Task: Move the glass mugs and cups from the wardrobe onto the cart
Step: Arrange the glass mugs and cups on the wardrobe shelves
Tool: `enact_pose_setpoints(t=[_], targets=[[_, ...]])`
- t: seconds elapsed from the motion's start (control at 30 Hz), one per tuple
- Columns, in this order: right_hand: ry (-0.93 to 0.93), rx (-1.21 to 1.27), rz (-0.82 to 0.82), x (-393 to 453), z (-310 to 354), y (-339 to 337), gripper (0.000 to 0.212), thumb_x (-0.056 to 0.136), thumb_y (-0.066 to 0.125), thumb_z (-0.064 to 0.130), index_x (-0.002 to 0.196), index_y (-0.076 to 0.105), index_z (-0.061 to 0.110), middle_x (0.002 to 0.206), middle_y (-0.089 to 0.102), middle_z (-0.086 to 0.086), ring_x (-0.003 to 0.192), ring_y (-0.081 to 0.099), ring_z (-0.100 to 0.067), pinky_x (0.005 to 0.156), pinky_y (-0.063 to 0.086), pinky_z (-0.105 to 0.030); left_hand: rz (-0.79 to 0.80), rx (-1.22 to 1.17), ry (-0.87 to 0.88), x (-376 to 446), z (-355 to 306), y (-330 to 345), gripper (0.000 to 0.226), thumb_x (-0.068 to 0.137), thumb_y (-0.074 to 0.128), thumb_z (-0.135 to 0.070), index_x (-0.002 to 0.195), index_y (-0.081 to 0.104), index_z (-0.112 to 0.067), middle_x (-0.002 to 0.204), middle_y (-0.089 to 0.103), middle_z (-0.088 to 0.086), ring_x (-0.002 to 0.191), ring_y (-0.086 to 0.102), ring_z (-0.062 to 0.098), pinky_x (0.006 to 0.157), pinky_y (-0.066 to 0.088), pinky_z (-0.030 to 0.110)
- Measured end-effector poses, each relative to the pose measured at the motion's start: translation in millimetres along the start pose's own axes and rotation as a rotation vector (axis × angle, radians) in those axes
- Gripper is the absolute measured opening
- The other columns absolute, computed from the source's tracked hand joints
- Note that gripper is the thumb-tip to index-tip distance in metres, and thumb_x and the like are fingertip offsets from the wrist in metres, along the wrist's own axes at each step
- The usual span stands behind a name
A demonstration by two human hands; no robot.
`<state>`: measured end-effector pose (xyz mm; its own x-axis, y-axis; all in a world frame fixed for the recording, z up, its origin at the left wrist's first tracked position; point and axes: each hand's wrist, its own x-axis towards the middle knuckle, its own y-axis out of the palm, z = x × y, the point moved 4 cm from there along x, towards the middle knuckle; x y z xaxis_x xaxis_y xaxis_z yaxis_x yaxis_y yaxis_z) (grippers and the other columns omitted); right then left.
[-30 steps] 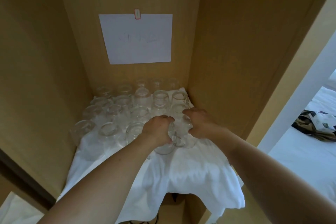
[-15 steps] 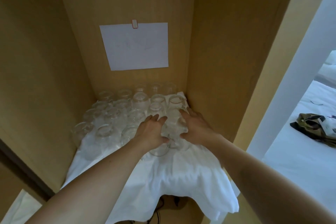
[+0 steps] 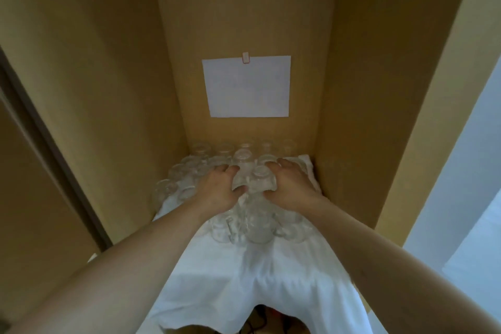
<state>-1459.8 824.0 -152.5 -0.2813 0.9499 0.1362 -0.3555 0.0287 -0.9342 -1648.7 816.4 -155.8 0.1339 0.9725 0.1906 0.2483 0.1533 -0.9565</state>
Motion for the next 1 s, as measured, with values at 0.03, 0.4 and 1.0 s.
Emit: enact_pose_setpoints(t=[0.03, 0.4, 1.0], targets=[[-0.018, 0.016, 0.002, 4.6, 4.2, 0.8, 0.077, 0.087, 0.067, 0.049, 0.154, 0.035, 0.028, 0.155, 0.037, -0.007, 0.141, 0.035, -0.032, 0.115, 0.034, -0.041, -0.012, 0.006, -0.020, -1.8, 6.2, -3.8, 0.065, 0.097, 0.055, -0.056, 0.151, 0.043, -0.022, 0.151, 0.048, 0.007, 0.135, 0.047, 0.029, 0.104, 0.046, 0.040], [-0.081, 0.033, 0.082, 88.2, 41.7, 24.6, 0.074, 0.087, 0.069, 0.047, 0.151, 0.040, 0.023, 0.150, 0.044, -0.008, 0.138, 0.039, -0.030, 0.111, 0.038, -0.038, 0.028, -0.017, -0.176, 46.0, 86.4, -21.9, 0.063, 0.098, 0.056, -0.049, 0.152, 0.040, -0.022, 0.147, 0.052, 0.013, 0.129, 0.054, 0.035, 0.101, 0.049, 0.042], [-0.106, -0.117, 0.276, 322.3, 62.4, 88.9, 0.055, 0.079, 0.068, 0.050, 0.122, 0.058, 0.018, 0.118, 0.059, -0.010, 0.117, 0.051, -0.029, 0.092, 0.052, -0.040, 0.149, -0.243, -0.384, 231.6, 188.9, 35.1, 0.055, 0.090, 0.070, -0.039, 0.138, 0.054, -0.016, 0.137, 0.057, 0.012, 0.125, 0.055, 0.032, 0.102, 0.048, 0.037]])
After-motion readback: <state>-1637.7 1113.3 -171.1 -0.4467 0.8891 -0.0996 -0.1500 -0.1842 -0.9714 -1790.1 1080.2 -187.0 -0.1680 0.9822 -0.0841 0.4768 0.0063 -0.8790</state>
